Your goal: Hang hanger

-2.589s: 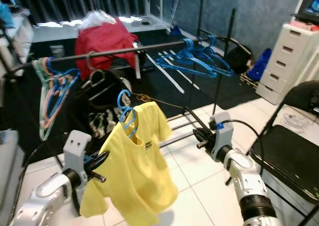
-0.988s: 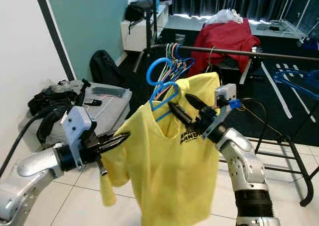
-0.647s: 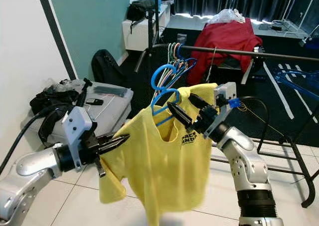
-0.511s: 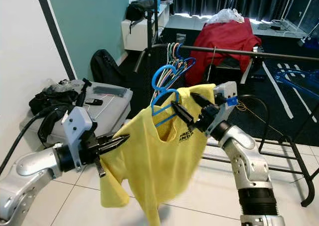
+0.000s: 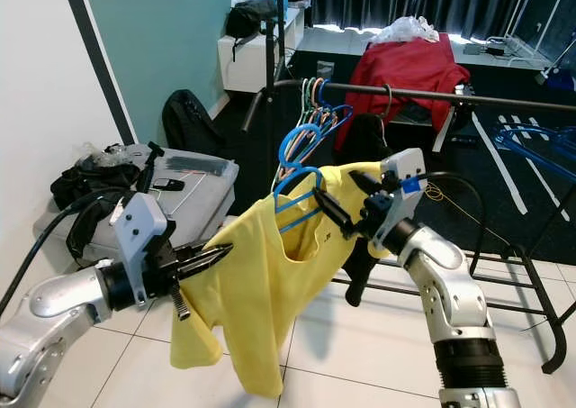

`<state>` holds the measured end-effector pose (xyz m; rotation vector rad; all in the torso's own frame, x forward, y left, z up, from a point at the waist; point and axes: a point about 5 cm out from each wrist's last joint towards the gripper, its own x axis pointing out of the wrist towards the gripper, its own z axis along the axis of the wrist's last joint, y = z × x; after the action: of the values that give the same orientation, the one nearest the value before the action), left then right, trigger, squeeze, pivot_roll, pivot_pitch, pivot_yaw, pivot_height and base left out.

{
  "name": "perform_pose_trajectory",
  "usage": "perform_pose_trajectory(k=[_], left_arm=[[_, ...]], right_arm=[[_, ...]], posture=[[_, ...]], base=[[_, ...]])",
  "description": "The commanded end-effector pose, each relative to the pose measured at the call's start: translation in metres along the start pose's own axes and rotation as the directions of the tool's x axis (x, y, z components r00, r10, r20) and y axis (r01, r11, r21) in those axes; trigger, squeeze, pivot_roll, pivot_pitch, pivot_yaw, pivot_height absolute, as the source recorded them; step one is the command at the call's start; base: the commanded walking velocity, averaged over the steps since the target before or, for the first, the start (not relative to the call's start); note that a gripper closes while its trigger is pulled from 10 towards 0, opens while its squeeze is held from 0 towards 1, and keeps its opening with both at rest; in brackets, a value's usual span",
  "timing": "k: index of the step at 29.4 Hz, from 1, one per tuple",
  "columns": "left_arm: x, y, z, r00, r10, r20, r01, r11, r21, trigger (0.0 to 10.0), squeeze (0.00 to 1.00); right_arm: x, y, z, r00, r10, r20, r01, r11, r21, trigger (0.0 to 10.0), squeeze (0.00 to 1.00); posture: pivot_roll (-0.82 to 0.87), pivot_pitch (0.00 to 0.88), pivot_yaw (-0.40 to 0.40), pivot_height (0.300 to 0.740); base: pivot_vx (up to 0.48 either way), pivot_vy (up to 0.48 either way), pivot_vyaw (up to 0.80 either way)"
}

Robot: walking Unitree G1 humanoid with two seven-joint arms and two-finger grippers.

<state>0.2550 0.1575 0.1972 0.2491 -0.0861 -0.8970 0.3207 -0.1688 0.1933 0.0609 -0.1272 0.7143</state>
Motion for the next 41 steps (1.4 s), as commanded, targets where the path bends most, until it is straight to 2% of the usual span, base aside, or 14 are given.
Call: perform_pose_trajectory(k=[1,3,6,10,12,14,17,21,29,30,31,34,37,41], left_arm=[[-0.002,0.008,0.008,0.999,0.026,0.024,-0.027,0.998,0.052,10.0,0.00],[-0.002,0.012,0.003,0.998,0.060,0.005,-0.060,0.997,0.050,10.0,0.00],[-0.004,0.019,-0.005,0.994,0.111,-0.016,-0.110,0.992,0.055,10.0,0.00],[-0.018,0.029,-0.019,0.986,0.160,-0.056,-0.157,0.986,0.056,10.0,0.00],[-0.036,0.036,-0.028,0.983,0.159,-0.087,-0.153,0.986,0.071,10.0,0.00],[-0.036,0.036,-0.028,0.983,0.159,-0.087,-0.153,0.986,0.071,10.0,0.00],[-0.081,0.059,-0.042,0.952,0.240,-0.191,-0.217,0.967,0.132,10.0,0.00],[-0.104,0.066,-0.035,0.948,0.266,-0.173,-0.246,0.961,0.129,10.0,0.00],[-0.108,0.065,-0.029,0.954,0.273,-0.122,-0.259,0.959,0.118,10.0,0.00],[-0.107,0.059,-0.023,0.960,0.271,-0.072,-0.263,0.960,0.097,10.0,0.00],[-0.107,0.059,-0.023,0.960,0.271,-0.072,-0.263,0.960,0.097,10.0,0.00],[-0.108,0.035,-0.007,0.970,0.243,0.014,-0.243,0.968,0.060,10.0,0.00],[-0.110,0.031,-0.003,0.973,0.230,0.013,-0.231,0.971,0.064,10.0,0.00],[-0.112,0.027,0.003,0.978,0.209,0.009,-0.209,0.974,0.087,10.0,0.00]], right_arm=[[0.004,0.012,-0.004,0.997,0.073,-0.008,-0.073,0.997,0.033,10.0,0.00],[0.008,0.022,-0.006,0.990,0.144,0.001,-0.144,0.987,0.070,10.0,0.00],[0.013,0.028,-0.008,0.984,0.179,-0.006,-0.178,0.981,0.082,10.0,0.00],[0.024,0.032,-0.014,0.980,0.195,-0.031,-0.192,0.979,0.065,10.0,0.00],[0.033,0.035,-0.015,0.980,0.197,-0.037,-0.195,0.979,0.054,10.0,0.00],[0.033,0.035,-0.015,0.980,0.197,-0.037,-0.195,0.979,0.054,10.0,0.00],[0.044,0.038,-0.012,0.978,0.206,-0.032,-0.204,0.978,0.044,10.0,0.00],[0.047,0.035,-0.011,0.983,0.180,-0.028,-0.178,0.983,0.047,10.0,0.00],[0.051,0.037,-0.013,0.984,0.177,-0.029,-0.175,0.983,0.060,10.0,0.00],[0.055,0.045,-0.017,0.978,0.207,-0.040,-0.204,0.977,0.062,10.0,0.00],[0.055,0.045,-0.017,0.978,0.207,-0.040,-0.204,0.977,0.062,10.0,0.00],[0.069,0.060,-0.025,0.966,0.250,-0.073,-0.244,0.966,0.080,10.0,0.00],[0.072,0.064,-0.026,0.961,0.264,-0.077,-0.257,0.962,0.089,10.0,0.00],[0.081,0.082,-0.030,0.941,0.327,-0.088,-0.316,0.942,0.115,10.0,0.00]], posture=[[-0.01,0.000,-0.063,0.740],[-0.01,0.000,-0.065,0.740],[-0.01,0.000,-0.064,0.740],[-0.01,0.000,-0.066,0.740],[-0.01,0.000,-0.067,0.740],[-0.01,0.000,-0.067,0.740],[-0.01,0.000,-0.070,0.740],[0.02,0.000,-0.085,0.740],[0.07,0.000,-0.122,0.740],[0.11,0.000,-0.152,0.740],[0.11,0.000,-0.152,0.740],[0.15,0.000,-0.186,0.740],[0.15,0.000,-0.186,0.740],[0.17,0.000,-0.199,0.740]], base=[[0.000,0.000,0.00],[0.000,0.000,0.00],[0.000,0.000,0.00],[0.000,0.000,0.00],[0.000,0.000,0.00],[0.000,0.000,0.00],[0.000,0.000,0.00],[0.000,0.000,0.00],[0.000,0.000,0.00],[0.000,0.000,0.00],[0.000,0.000,0.00],[0.000,0.000,0.00],[0.000,0.000,0.00],[0.000,0.000,0.00]])
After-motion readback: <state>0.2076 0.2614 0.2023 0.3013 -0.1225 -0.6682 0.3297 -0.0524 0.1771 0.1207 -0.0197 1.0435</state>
